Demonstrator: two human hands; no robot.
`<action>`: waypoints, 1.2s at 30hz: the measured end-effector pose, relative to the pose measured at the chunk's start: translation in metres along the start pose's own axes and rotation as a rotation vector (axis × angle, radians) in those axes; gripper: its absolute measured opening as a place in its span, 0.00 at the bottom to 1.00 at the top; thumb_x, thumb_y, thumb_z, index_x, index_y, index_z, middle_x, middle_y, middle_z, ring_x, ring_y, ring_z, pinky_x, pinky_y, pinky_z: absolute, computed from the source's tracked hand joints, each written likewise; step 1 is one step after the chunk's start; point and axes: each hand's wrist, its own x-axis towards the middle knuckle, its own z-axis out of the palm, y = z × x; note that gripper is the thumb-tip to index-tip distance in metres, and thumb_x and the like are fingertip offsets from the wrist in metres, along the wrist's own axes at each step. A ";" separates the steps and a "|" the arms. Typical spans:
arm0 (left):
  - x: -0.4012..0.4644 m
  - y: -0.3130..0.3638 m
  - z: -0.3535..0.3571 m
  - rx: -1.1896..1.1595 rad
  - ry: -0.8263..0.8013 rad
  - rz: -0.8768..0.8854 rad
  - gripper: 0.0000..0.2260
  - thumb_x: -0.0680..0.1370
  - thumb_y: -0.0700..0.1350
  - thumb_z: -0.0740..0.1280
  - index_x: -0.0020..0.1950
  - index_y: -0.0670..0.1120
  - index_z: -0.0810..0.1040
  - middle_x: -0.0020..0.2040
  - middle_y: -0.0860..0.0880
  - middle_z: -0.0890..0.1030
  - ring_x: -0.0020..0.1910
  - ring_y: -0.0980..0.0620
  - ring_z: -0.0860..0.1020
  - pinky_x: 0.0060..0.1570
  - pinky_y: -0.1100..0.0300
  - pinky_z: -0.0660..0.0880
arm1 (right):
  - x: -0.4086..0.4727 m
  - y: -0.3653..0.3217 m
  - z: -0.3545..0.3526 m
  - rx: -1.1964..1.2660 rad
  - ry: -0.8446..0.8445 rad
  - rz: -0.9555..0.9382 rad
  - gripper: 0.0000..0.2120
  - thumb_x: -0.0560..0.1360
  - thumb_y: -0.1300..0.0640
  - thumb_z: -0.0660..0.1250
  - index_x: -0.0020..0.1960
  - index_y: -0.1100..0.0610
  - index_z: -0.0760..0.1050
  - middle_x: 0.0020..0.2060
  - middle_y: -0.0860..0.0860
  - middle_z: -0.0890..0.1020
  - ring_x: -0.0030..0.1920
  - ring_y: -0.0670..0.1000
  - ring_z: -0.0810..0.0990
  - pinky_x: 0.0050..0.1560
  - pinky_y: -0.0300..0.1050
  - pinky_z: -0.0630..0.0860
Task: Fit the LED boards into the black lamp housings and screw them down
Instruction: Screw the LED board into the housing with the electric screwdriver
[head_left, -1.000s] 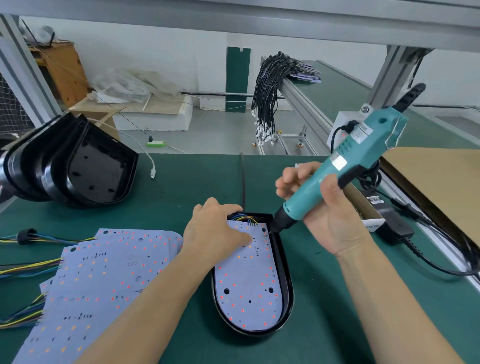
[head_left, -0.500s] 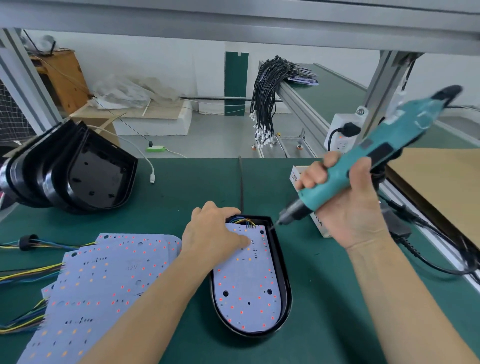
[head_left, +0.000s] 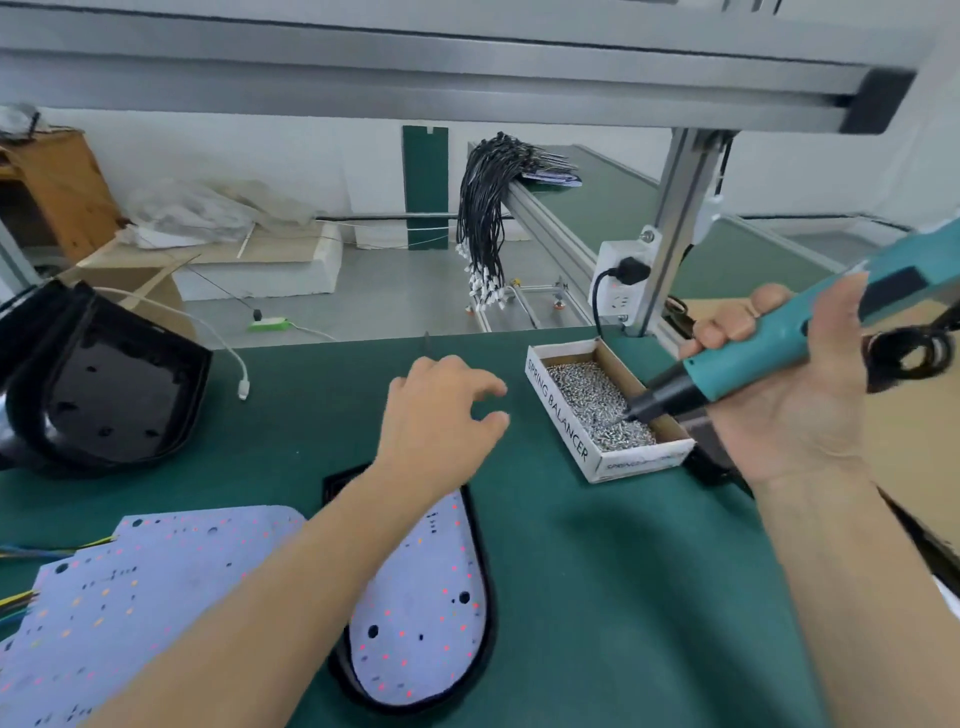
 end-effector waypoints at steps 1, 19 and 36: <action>0.012 0.017 0.007 -0.012 -0.029 0.084 0.11 0.76 0.48 0.67 0.58 0.53 0.81 0.55 0.50 0.80 0.58 0.47 0.72 0.61 0.52 0.67 | -0.001 -0.001 0.000 -0.004 0.014 -0.005 0.29 0.53 0.35 0.78 0.40 0.51 0.68 0.32 0.46 0.72 0.36 0.48 0.71 0.44 0.42 0.72; 0.069 0.080 0.099 0.456 -0.410 0.151 0.13 0.77 0.39 0.60 0.33 0.47 0.66 0.32 0.52 0.72 0.41 0.47 0.72 0.70 0.41 0.49 | -0.016 -0.011 -0.005 -0.027 0.114 -0.042 0.32 0.51 0.35 0.80 0.40 0.52 0.67 0.31 0.46 0.71 0.35 0.47 0.70 0.45 0.41 0.72; 0.059 0.072 0.089 -0.087 -0.214 0.051 0.07 0.75 0.43 0.68 0.38 0.52 0.78 0.35 0.57 0.75 0.45 0.52 0.73 0.58 0.54 0.61 | -0.022 -0.013 0.005 -0.025 0.114 -0.062 0.29 0.53 0.36 0.79 0.39 0.52 0.68 0.32 0.47 0.71 0.35 0.47 0.70 0.45 0.42 0.72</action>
